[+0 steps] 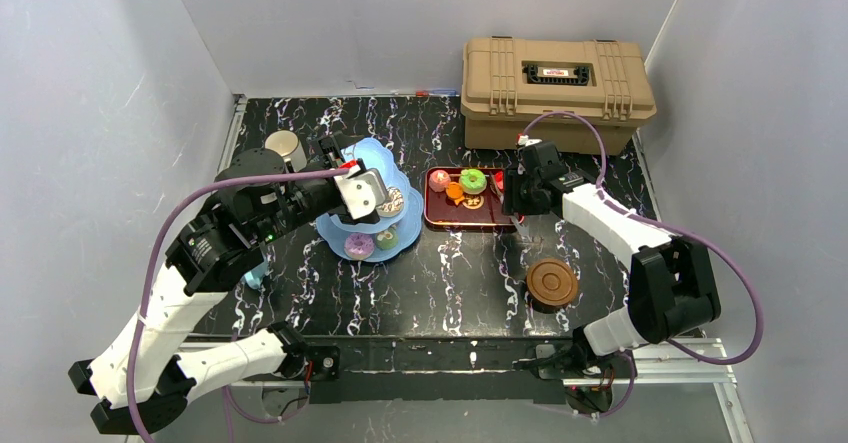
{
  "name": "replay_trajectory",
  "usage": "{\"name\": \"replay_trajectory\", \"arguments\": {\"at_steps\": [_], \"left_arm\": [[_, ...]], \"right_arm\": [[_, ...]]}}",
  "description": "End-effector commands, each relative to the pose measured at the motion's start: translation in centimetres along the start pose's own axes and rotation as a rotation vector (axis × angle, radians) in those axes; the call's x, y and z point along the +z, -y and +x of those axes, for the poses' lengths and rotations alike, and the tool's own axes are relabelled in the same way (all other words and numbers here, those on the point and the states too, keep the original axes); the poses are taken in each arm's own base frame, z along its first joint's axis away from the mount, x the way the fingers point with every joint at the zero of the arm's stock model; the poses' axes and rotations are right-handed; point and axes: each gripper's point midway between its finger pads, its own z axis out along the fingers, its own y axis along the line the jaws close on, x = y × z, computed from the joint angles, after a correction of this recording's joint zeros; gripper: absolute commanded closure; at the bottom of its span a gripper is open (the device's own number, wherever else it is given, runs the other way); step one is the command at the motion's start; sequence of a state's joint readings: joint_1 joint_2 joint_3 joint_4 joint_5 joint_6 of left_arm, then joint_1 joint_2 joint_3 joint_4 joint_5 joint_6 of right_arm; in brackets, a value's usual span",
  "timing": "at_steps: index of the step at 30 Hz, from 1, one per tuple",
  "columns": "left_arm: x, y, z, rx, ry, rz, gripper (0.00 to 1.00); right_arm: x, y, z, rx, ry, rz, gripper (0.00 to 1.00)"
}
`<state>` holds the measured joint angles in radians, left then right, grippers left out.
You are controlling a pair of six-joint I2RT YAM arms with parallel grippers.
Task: Serve the afternoon tea
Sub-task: Pick up the desert from the tray.
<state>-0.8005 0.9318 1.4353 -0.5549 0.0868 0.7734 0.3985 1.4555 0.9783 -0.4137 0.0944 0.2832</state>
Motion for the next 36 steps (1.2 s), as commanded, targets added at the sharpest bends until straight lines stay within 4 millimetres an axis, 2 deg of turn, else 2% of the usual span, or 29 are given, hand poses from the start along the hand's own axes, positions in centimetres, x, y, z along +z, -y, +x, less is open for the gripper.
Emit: {"name": "replay_trajectory", "arguments": {"at_steps": [1, 6, 14, 17, 23, 29, 32, 36], "left_arm": [[-0.7, -0.6, -0.7, -0.003, 0.022, -0.019, 0.25], [-0.7, -0.7, -0.7, -0.003, 0.022, -0.022, 0.25], [-0.7, -0.6, -0.7, -0.008, 0.022, -0.019, 0.25], [-0.7, -0.6, -0.8, -0.007, 0.024, -0.020, 0.26], [-0.8, -0.6, -0.8, -0.010, 0.024, -0.020, 0.26], [-0.8, -0.6, -0.7, -0.007, 0.023, -0.019, 0.26], [-0.7, -0.4, -0.6, -0.016, 0.022, -0.018, 0.26], [-0.7, -0.1, -1.1, -0.062, 0.038, 0.001, 0.27]], "right_arm": [[-0.5, -0.8, -2.4, -0.009, 0.077, -0.042, 0.54], [-1.1, -0.5, -2.1, -0.013, 0.069, -0.028, 0.68], [-2.1, -0.6, -2.0, -0.012, 0.077, -0.039, 0.99], [-2.7, 0.0, -2.2, -0.008, 0.098, -0.010, 0.99], [-3.6, -0.2, -2.2, -0.011, 0.110, -0.026, 0.99], [-5.9, -0.8, -2.5, -0.019, 0.130, -0.070, 0.99], [-7.5, -1.9, -2.4, -0.033, 0.126, -0.135, 0.99], [-9.7, -4.6, -2.5, -0.072, 0.105, -0.244, 0.99]]}}
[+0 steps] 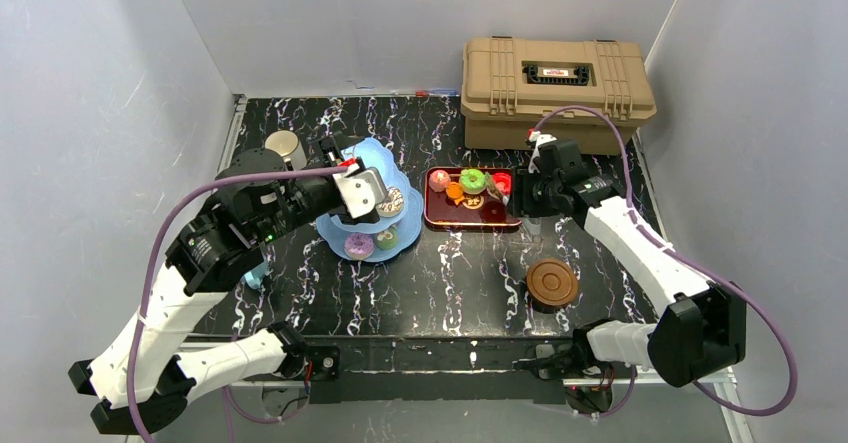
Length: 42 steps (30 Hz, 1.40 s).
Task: Serve the afternoon tea
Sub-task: Pick up the desert from the tray, then adjust the desert table at the center of the board.
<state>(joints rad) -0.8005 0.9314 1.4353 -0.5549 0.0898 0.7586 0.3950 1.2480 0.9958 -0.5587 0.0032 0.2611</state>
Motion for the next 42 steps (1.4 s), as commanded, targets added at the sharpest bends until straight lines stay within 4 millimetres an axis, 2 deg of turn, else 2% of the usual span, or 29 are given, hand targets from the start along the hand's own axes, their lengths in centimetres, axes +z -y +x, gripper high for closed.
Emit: {"name": "replay_trajectory", "arguments": {"at_steps": [1, 3, 7, 12, 14, 18, 23, 26, 30, 34, 36, 42], "left_arm": [[-0.6, -0.2, -1.1, -0.050, 0.035, 0.001, 0.27], [-0.4, -0.2, -0.7, -0.055, 0.020, -0.003, 0.27], [-0.6, 0.3, 0.1, -0.089, -0.010, -0.003, 0.27], [-0.9, 0.8, 0.5, -0.199, -0.046, 0.003, 0.23], [-0.8, 1.1, 1.8, -0.263, -0.108, -0.012, 0.21], [-1.0, -0.2, 5.5, -0.373, -0.275, -0.181, 0.20], [-1.0, -2.3, 8.2, -0.480, -0.344, -0.367, 0.20], [-0.1, -2.2, 9.4, -0.564, -0.378, -0.342, 0.20], [1.6, -1.8, 10.5, -0.627, -0.380, -0.246, 0.23], [2.6, -1.2, 10.6, -0.703, -0.368, -0.136, 0.30], [2.9, -1.9, 10.7, -0.710, -0.361, -0.149, 0.35], [3.3, -3.2, 11.5, -0.703, -0.355, -0.179, 0.41]], "right_arm": [[-3.5, -4.3, -2.6, -0.066, 0.063, -0.155, 0.99], [-4.2, -6.1, -2.8, -0.102, 0.072, -0.186, 0.99], [-4.0, -9.6, -1.3, -0.184, 0.039, -0.230, 0.99], [-2.8, -12.0, -0.7, -0.218, 0.045, -0.279, 0.99], [-2.5, -12.3, -0.9, -0.220, 0.046, -0.284, 0.99], [-2.7, -12.6, -1.6, -0.224, 0.066, -0.290, 0.99], [-3.2, -12.7, -2.1, -0.226, 0.086, -0.292, 0.99], [-3.5, -12.8, -2.3, -0.226, 0.096, -0.295, 0.99], [-3.7, -12.6, -2.5, -0.227, 0.100, -0.286, 0.99], [-3.6, -12.4, -2.3, -0.231, 0.096, -0.282, 0.99], [-3.6, -12.5, -2.2, -0.231, 0.095, -0.286, 0.99], [-3.9, -13.0, -2.6, -0.233, 0.105, -0.311, 0.99]]}}
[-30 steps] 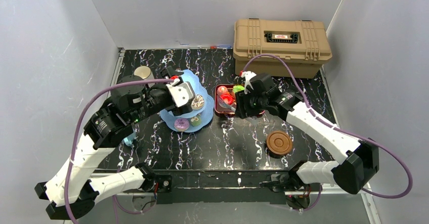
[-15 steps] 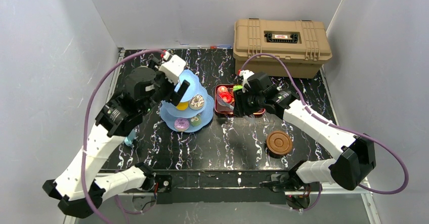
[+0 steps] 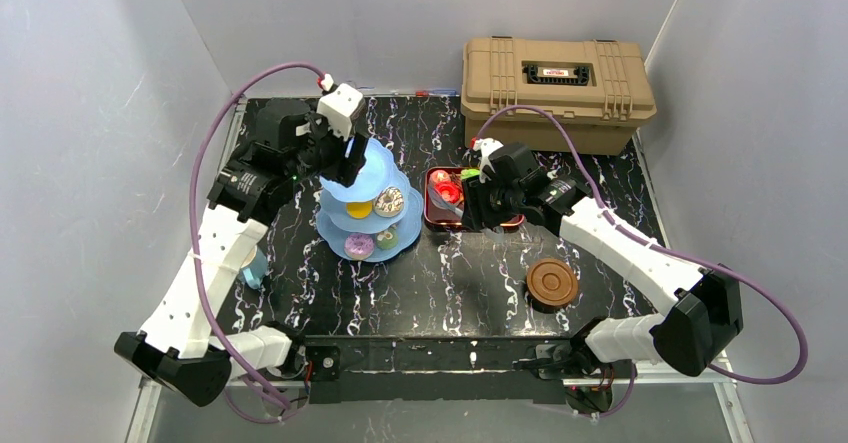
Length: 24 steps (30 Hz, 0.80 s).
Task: Serve the afternoon tea
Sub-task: Adjust the desert table at the center of the board.
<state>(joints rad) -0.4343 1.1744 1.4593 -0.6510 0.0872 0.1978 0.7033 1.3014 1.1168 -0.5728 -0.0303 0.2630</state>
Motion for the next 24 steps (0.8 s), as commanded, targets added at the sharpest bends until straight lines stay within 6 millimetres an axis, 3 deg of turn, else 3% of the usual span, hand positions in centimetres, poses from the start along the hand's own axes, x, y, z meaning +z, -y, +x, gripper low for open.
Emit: {"name": "replay_trajectory", "arguments": {"at_steps": [1, 16, 24], "left_arm": [[-0.9, -0.2, -2.2, -0.006, 0.077, 0.028, 0.41], [1.3, 0.3, -0.6, 0.044, 0.030, 0.116, 0.58], [1.7, 0.8, -0.1, 0.070, 0.016, 0.171, 0.75]], "right_arm": [[-2.1, -1.7, -4.2, -0.020, 0.140, -0.059, 0.99], [-1.7, -1.8, -3.5, -0.025, 0.113, -0.070, 0.99], [-1.6, -1.7, -2.9, -0.024, 0.098, -0.071, 0.99]]}}
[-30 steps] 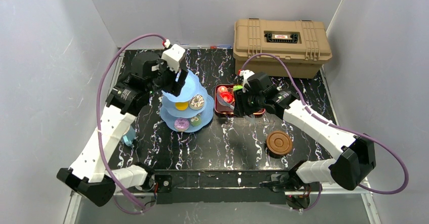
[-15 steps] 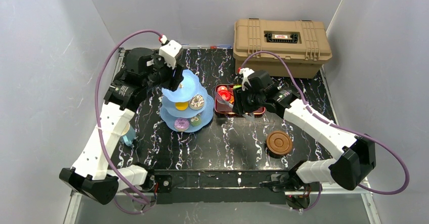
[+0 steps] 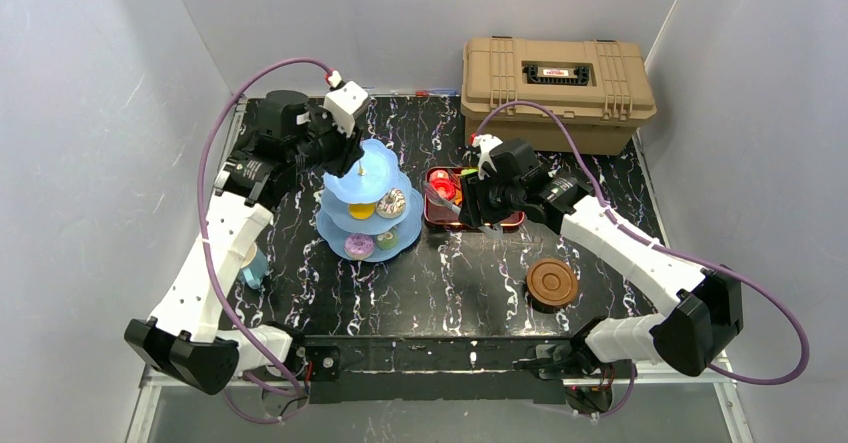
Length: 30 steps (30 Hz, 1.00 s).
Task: Serve the afternoon tea
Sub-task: Adjust the desert table at the center of the board.
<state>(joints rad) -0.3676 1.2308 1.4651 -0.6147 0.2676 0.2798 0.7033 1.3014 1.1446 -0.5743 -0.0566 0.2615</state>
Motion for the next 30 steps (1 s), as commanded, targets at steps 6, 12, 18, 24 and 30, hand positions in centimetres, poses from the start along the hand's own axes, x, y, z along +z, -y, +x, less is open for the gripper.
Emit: {"name": "replay_trajectory", "arguments": {"at_steps": [6, 12, 18, 24, 30], "left_arm": [[-0.5, 0.3, -0.5, 0.106, -0.002, 0.069, 0.96], [-1.2, 0.1, -0.7, 0.155, 0.008, 0.062, 0.95], [-1.1, -0.6, -1.1, 0.066, 0.023, 0.000, 0.80], [0.0, -1.5, -1.3, -0.019, 0.049, -0.050, 0.76], [1.0, -2.3, -1.0, -0.079, 0.047, -0.094, 0.98]], "right_arm": [[-1.2, -1.1, -2.1, -0.021, 0.083, -0.045, 0.99], [-1.2, -1.1, -2.0, -0.020, 0.082, -0.046, 0.99], [-1.2, -1.2, -1.9, -0.016, 0.086, -0.050, 0.99], [-1.0, -1.2, -2.0, -0.011, 0.090, -0.055, 0.99], [-1.1, -1.2, -2.1, -0.012, 0.095, -0.052, 0.99]]}}
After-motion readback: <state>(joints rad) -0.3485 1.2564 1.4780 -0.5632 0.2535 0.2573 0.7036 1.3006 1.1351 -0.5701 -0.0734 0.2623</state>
